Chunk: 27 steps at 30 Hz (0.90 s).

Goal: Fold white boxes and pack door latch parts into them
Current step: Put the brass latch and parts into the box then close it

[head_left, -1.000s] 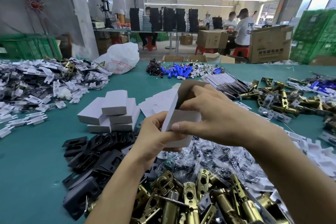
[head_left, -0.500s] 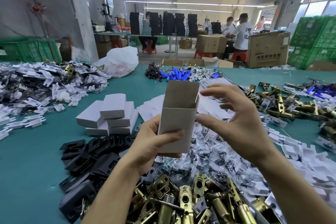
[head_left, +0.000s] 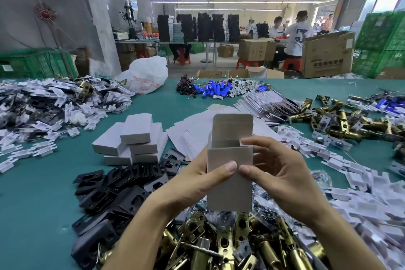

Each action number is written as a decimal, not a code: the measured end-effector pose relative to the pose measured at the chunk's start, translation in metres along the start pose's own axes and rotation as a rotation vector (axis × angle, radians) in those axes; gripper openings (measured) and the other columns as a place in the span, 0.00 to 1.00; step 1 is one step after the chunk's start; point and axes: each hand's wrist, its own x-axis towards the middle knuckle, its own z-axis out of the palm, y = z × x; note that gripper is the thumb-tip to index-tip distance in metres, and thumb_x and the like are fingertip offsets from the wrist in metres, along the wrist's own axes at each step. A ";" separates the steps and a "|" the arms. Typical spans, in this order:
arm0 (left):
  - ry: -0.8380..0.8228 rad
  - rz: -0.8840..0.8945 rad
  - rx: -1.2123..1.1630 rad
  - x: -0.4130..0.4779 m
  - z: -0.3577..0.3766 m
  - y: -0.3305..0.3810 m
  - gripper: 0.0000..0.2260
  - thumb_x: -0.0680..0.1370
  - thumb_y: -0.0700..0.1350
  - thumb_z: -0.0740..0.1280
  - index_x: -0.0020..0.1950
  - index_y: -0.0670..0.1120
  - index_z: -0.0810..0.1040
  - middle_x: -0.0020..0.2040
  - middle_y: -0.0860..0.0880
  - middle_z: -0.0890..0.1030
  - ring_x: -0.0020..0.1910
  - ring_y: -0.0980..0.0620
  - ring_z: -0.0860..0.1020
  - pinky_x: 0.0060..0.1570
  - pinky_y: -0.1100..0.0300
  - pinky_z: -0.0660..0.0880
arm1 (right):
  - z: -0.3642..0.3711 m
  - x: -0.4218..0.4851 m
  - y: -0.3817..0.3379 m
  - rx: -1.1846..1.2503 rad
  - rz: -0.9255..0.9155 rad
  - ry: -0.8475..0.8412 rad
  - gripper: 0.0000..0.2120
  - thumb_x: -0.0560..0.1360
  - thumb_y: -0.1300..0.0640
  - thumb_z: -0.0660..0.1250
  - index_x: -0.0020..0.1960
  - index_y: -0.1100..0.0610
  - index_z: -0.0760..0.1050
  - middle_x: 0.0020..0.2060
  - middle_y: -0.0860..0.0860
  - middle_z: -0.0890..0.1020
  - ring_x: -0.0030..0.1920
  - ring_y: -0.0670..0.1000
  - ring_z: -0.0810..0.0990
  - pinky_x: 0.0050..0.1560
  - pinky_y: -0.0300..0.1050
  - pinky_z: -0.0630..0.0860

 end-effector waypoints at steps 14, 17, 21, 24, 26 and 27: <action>0.249 0.189 0.149 0.004 -0.009 -0.001 0.12 0.65 0.55 0.76 0.46 0.53 0.82 0.49 0.51 0.86 0.39 0.49 0.85 0.40 0.50 0.83 | -0.015 0.003 0.014 0.132 0.259 -0.183 0.16 0.67 0.57 0.76 0.53 0.60 0.79 0.47 0.62 0.84 0.49 0.64 0.84 0.50 0.64 0.81; 0.257 0.183 0.176 0.008 -0.012 -0.002 0.12 0.65 0.56 0.77 0.43 0.52 0.82 0.46 0.49 0.86 0.39 0.47 0.85 0.39 0.43 0.82 | -0.017 0.006 0.012 0.046 0.255 -0.191 0.15 0.68 0.58 0.77 0.53 0.58 0.80 0.47 0.60 0.85 0.50 0.60 0.84 0.50 0.63 0.81; 0.288 0.207 0.179 0.009 -0.011 -0.004 0.11 0.63 0.56 0.79 0.40 0.56 0.82 0.42 0.51 0.84 0.35 0.51 0.83 0.36 0.51 0.81 | -0.011 0.008 0.010 0.170 0.141 -0.073 0.23 0.68 0.54 0.77 0.61 0.44 0.76 0.51 0.49 0.83 0.51 0.56 0.83 0.49 0.55 0.83; 0.305 0.228 0.195 0.009 -0.009 -0.004 0.13 0.62 0.57 0.80 0.42 0.56 0.83 0.46 0.47 0.84 0.38 0.41 0.84 0.44 0.37 0.82 | -0.004 0.010 0.008 0.242 0.099 0.034 0.22 0.73 0.52 0.72 0.65 0.42 0.73 0.46 0.50 0.81 0.47 0.53 0.84 0.46 0.47 0.83; 0.313 0.244 0.197 0.007 -0.007 -0.004 0.16 0.61 0.60 0.81 0.44 0.57 0.83 0.49 0.46 0.85 0.39 0.39 0.84 0.46 0.34 0.81 | 0.000 0.010 0.006 0.245 0.097 0.089 0.14 0.73 0.53 0.71 0.58 0.47 0.79 0.45 0.53 0.82 0.46 0.52 0.85 0.42 0.44 0.82; 0.313 0.254 0.202 0.007 -0.006 -0.003 0.17 0.61 0.62 0.81 0.45 0.57 0.84 0.49 0.47 0.85 0.37 0.41 0.83 0.45 0.36 0.81 | 0.001 0.011 0.005 0.248 0.092 0.115 0.09 0.72 0.56 0.71 0.52 0.48 0.81 0.43 0.53 0.83 0.43 0.51 0.84 0.39 0.43 0.81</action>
